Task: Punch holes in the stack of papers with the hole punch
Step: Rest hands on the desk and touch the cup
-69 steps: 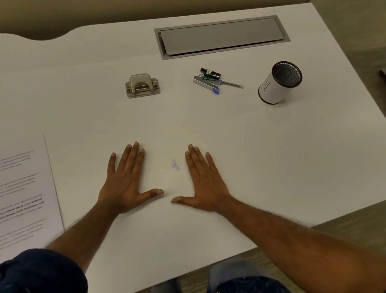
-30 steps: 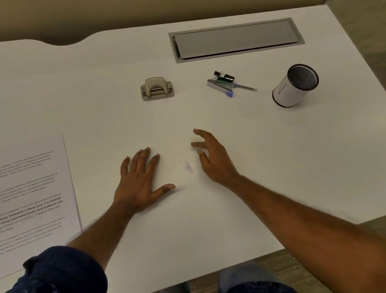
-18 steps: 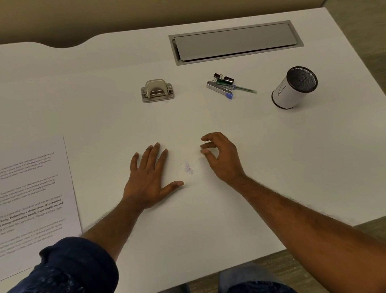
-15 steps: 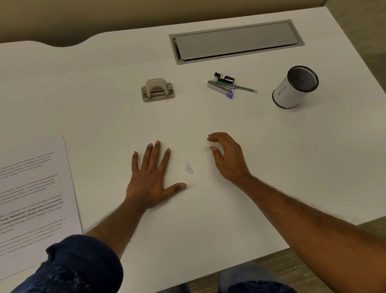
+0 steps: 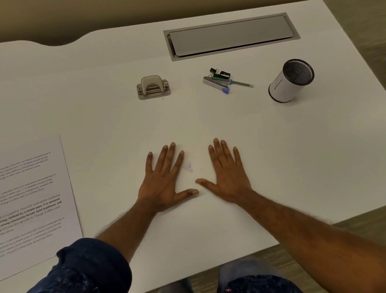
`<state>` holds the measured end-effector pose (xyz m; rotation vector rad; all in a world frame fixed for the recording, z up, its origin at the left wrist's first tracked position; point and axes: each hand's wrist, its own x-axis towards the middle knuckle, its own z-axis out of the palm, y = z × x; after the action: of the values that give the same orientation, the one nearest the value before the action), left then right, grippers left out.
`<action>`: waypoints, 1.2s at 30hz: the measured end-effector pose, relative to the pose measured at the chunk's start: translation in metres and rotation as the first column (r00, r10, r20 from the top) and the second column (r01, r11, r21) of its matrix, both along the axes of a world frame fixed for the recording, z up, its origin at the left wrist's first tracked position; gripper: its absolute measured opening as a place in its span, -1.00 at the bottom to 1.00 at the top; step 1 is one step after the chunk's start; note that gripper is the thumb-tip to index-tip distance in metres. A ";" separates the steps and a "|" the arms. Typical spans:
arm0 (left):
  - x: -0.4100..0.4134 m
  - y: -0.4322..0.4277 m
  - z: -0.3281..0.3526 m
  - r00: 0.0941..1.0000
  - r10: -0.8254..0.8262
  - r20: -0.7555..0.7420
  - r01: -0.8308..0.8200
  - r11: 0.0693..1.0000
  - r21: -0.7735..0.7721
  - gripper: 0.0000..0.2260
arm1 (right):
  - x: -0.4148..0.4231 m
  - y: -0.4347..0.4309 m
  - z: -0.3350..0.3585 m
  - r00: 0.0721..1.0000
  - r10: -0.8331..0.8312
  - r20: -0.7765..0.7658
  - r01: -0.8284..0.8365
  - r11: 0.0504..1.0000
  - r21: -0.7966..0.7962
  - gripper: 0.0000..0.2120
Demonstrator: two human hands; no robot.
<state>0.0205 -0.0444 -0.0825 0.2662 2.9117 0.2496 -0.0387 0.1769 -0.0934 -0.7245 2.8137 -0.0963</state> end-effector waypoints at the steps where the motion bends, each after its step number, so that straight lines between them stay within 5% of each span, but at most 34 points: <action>1: 0.001 -0.005 0.000 1.000 0.011 0.009 -0.010 1.000 -0.010 0.01 | 0.004 -0.005 0.001 1.000 0.004 0.004 -0.004 1.000 0.017 0.00; 6: 0.012 -0.031 0.001 0.995 0.074 0.063 -0.069 0.995 -0.078 0.08 | 0.010 -0.026 0.005 0.999 -0.046 0.028 0.045 0.997 0.055 0.09; 16: 0.028 -0.042 0.000 0.992 0.092 0.085 -0.081 0.990 -0.116 0.05 | 0.012 -0.042 0.004 0.991 0.135 0.006 -0.135 0.991 -0.027 -0.09; 25: 0.019 -0.021 0.004 0.996 0.058 0.074 -0.051 0.994 -0.092 0.03 | 0.009 0.052 0.009 0.986 -0.167 0.016 0.168 0.986 -0.013 -0.08; 36: 0.007 0.020 0.000 0.996 -0.081 0.032 0.082 0.996 -0.024 -0.03 | 0.033 0.040 0.003 0.972 -0.235 0.027 0.234 0.972 0.020 0.03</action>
<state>0.0276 -0.0248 -0.0822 0.3723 2.8632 0.2026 -0.0052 0.2166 -0.0908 -0.3805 2.8567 -0.1229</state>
